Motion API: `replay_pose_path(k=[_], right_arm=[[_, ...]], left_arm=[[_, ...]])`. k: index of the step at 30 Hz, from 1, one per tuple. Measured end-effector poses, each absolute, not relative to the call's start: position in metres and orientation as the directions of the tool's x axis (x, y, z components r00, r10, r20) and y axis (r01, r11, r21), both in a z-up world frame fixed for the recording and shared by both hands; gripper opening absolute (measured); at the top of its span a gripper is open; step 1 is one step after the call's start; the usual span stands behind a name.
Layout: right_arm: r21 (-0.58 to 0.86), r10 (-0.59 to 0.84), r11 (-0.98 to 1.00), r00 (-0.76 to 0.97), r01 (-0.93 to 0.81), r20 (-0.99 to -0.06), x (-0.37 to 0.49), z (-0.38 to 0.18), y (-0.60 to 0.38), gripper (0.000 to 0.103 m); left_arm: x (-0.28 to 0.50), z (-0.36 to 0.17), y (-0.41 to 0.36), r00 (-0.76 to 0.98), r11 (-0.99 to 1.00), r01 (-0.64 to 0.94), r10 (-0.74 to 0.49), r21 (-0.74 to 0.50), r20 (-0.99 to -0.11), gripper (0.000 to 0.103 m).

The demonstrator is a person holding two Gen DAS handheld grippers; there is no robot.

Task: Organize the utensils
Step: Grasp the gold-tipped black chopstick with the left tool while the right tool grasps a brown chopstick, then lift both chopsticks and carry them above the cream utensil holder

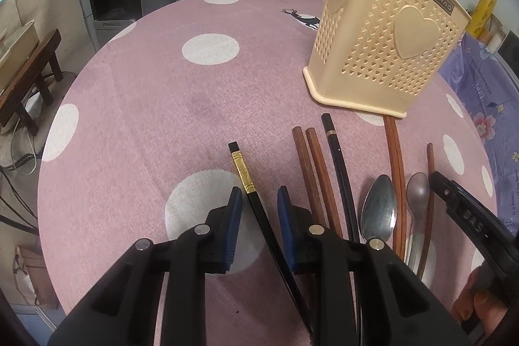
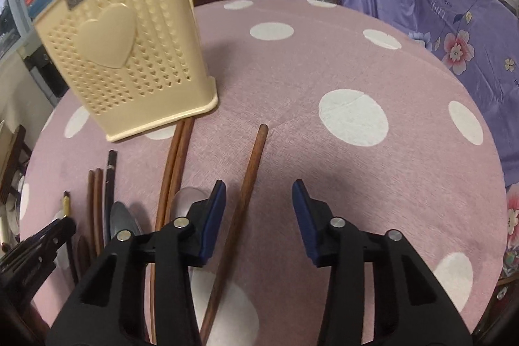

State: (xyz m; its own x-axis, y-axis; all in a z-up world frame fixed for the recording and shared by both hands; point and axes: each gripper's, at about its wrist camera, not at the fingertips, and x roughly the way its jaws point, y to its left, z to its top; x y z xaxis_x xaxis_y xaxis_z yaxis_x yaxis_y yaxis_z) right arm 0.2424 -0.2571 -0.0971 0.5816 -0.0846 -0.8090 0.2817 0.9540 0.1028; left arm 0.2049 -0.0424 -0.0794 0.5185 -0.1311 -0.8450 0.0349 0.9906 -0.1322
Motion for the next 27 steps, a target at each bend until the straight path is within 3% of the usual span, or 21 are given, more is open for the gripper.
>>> replay_pose_path(k=[5,8,10,23,27], right_arm=[[0.017,-0.16,0.958,0.58,0.288,-0.798,0.254,-0.101,-0.244,0.031],[0.006,-0.168,0.959,0.587,0.283,-0.792,0.256,-0.101,-0.244,0.023],[-0.001,-0.169,0.962,0.59,0.274,-0.79,0.26,-0.101,-0.244,0.011],[0.092,-0.091,0.958,0.592,0.271,-0.801,0.264,-0.101,-0.263,0.008],[0.18,-0.011,0.951,0.607,0.253,-0.794,0.261,-0.098,-0.272,0.008]], left_arm=[[0.205,-0.08,-0.05,0.531,0.994,0.045,-0.108,-0.099,-0.841,0.02],[0.211,-0.08,-0.052,0.534,0.995,0.041,-0.097,-0.089,-0.84,0.013],[0.214,-0.08,-0.054,0.532,0.995,0.047,-0.098,-0.087,-0.841,0.013],[0.239,-0.077,-0.053,0.506,0.992,0.052,-0.122,-0.111,-0.854,0.009],[0.252,-0.071,-0.049,0.513,0.991,0.053,-0.133,-0.124,-0.848,0.009]])
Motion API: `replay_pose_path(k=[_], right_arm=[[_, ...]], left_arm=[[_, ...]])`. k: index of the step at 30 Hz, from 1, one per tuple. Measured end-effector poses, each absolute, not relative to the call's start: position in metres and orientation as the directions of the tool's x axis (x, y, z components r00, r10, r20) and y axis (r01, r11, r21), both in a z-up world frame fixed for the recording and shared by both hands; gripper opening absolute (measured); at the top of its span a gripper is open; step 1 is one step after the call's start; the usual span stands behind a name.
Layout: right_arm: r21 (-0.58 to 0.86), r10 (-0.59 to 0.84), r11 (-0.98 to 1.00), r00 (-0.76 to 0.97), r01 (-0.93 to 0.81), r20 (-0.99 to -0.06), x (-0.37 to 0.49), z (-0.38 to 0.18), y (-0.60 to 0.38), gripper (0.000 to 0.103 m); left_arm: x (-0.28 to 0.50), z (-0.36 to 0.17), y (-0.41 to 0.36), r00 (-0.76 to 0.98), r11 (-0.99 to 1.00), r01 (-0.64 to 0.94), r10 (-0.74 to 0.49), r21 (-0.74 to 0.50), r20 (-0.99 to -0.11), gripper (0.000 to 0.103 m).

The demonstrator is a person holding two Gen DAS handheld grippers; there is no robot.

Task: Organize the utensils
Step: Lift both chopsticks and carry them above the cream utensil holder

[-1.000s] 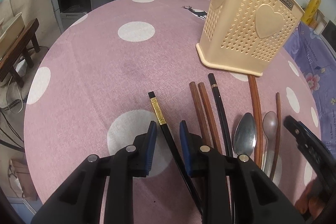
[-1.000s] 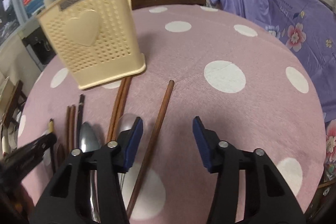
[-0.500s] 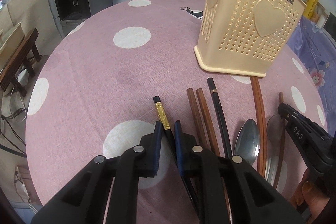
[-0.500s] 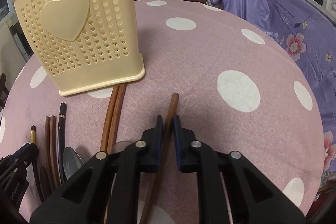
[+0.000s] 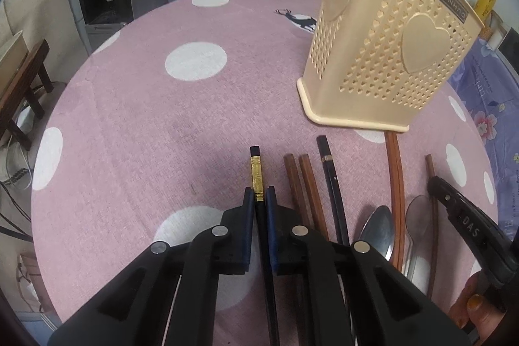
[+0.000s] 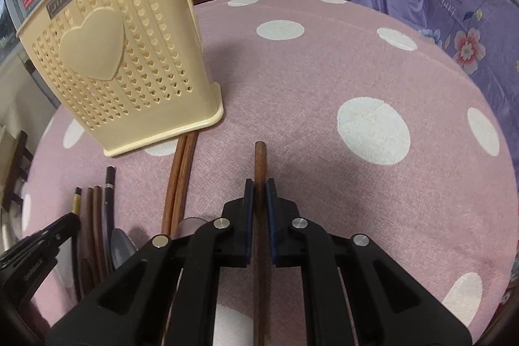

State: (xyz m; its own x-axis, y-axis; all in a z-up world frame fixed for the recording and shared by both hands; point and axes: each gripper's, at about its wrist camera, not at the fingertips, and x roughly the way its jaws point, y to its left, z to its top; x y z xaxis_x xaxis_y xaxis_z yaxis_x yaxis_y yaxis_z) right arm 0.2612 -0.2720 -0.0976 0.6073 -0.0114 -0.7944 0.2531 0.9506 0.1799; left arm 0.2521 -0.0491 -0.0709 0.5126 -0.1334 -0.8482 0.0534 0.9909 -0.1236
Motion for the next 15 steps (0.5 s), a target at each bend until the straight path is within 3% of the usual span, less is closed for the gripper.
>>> replay_pose_path(k=[7,15], right_arm=[[0.294,0.089,0.941,0.713,0.169,-0.696,0.243,-0.06,-0.286,0.008],[0.311,0.113,0.948,0.836,0.072,-0.538,0.206,0.011,-0.294,0.008]], left_arm=[[0.249,-0.036,-0.033,0.588,0.978,0.088,-0.205,-0.19,-0.782,0.008],[0.23,0.029,-0.013,0.717,0.965,0.135,-0.252,-0.225,-0.65,0.008]])
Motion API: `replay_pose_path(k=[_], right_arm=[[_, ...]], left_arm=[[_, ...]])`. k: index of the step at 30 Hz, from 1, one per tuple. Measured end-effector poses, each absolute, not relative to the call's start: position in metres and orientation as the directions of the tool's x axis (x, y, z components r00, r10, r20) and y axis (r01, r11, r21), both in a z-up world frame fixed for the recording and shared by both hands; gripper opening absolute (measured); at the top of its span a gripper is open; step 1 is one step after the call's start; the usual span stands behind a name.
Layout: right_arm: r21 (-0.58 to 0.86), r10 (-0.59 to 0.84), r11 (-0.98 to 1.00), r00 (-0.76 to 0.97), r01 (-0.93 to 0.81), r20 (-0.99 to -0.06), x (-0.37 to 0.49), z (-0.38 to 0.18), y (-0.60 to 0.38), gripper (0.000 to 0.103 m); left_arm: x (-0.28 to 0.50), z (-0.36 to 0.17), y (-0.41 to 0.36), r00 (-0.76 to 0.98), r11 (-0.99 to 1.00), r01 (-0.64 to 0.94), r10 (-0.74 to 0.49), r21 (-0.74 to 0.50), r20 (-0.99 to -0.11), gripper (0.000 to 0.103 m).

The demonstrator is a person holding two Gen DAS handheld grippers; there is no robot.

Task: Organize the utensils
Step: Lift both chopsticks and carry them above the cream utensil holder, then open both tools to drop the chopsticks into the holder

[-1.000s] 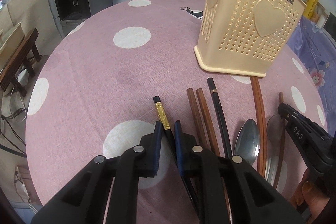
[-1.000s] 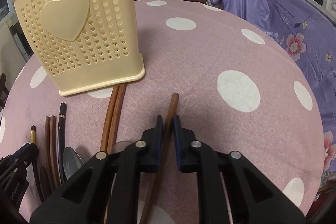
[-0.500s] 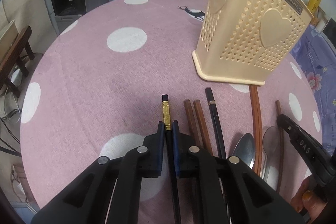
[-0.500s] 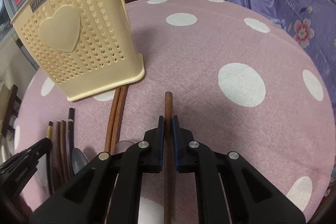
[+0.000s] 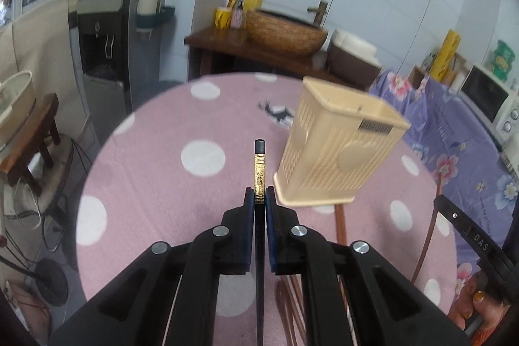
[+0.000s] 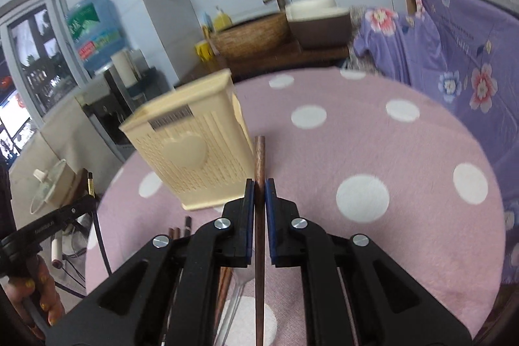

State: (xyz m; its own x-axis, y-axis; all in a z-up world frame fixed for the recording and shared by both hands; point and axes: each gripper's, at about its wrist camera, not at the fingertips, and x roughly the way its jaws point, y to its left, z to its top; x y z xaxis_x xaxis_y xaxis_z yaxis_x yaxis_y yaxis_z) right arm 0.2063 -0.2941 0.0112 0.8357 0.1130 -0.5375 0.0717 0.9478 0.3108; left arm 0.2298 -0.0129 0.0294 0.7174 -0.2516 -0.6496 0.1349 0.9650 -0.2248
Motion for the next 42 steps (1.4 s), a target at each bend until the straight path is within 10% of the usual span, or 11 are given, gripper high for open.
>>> replay_pose_path(k=[19,32,42], right_arm=[[0.203,0.054,0.978,0.908,0.034,-0.415,0.185,0.087,-0.296,0.007],[0.187,-0.018,0.982,0.993,0.041,-0.12,0.239,0.251,-0.279,0.007],[0.202,-0.031,0.976,0.976,0.076,-0.215,0.294,0.158,-0.261,0.007]], left_arm=[[0.211,0.093,0.004,0.84,0.972,0.137,-0.217,-0.193,-0.496,0.008],[0.251,0.232,-0.015,0.913,0.929,0.19,-0.286,-0.316,-0.291,0.008],[0.293,0.148,-0.061,0.862,0.936,0.175,-0.295,-0.305,-0.411,0.008]])
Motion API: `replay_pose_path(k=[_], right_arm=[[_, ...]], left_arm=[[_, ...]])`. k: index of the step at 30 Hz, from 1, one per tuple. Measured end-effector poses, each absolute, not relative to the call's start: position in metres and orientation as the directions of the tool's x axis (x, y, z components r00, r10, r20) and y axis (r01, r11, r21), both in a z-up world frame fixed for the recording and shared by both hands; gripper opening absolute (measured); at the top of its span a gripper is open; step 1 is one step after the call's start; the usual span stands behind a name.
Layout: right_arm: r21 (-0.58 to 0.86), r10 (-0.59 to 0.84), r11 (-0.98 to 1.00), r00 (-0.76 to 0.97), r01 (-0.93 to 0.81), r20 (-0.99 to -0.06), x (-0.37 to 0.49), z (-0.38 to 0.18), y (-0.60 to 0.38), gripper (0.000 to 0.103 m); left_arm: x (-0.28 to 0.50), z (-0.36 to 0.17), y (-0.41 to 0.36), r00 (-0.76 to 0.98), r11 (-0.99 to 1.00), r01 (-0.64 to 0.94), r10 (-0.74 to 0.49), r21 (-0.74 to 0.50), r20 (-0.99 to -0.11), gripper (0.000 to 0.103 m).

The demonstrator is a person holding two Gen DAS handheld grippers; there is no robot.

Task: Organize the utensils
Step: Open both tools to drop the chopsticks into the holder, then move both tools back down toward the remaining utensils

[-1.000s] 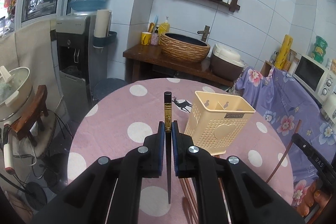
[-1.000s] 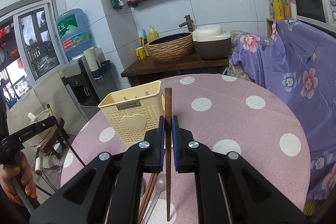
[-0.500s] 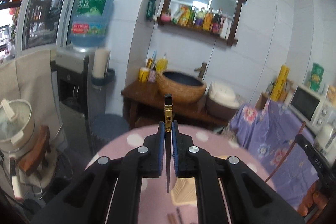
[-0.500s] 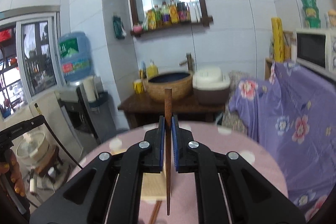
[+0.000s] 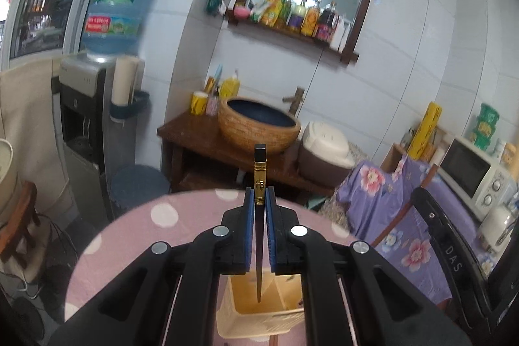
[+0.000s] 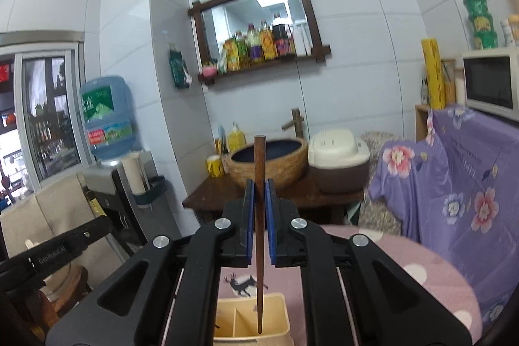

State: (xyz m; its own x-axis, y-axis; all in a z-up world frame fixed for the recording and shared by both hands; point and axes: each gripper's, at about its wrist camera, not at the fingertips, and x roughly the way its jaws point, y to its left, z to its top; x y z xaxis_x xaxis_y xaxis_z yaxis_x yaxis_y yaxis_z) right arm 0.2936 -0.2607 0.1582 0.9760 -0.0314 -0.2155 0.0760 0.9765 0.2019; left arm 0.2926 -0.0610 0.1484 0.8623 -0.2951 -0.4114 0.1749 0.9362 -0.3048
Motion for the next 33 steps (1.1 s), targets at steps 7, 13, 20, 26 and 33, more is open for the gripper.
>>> replay_pose_path(k=[7,13,20,26,33], right_arm=[[0.188,-0.024,0.979,0.957,0.081,-0.288,0.304,0.11,-0.259,0.008],[0.201,-0.03,0.974,0.945,0.1,-0.327,0.308,0.092,-0.264,0.008],[0.214,-0.024,0.972,0.945,0.098,-0.325,0.301,0.089,-0.267,0.008],[0.199,-0.025,0.976,0.946,0.094,-0.325,0.284,0.083,-0.261,0.028],[0.182,-0.034,0.979,0.945,0.097,-0.325,0.239,0.068,-0.258,0.045]], left_arm=[[0.298,0.096,-0.066,0.832,0.942,0.163,-0.291,-0.292,-0.473,0.008],[0.303,0.073,-0.067,0.799,0.941,0.16,-0.3,-0.297,-0.521,0.008],[0.297,0.064,-0.065,0.792,0.941,0.168,-0.307,-0.295,-0.528,0.02],[0.273,0.063,-0.06,0.811,0.941,0.199,-0.315,-0.273,-0.493,0.055],[0.235,0.049,-0.041,0.82,0.947,0.188,-0.298,-0.261,-0.489,0.068]])
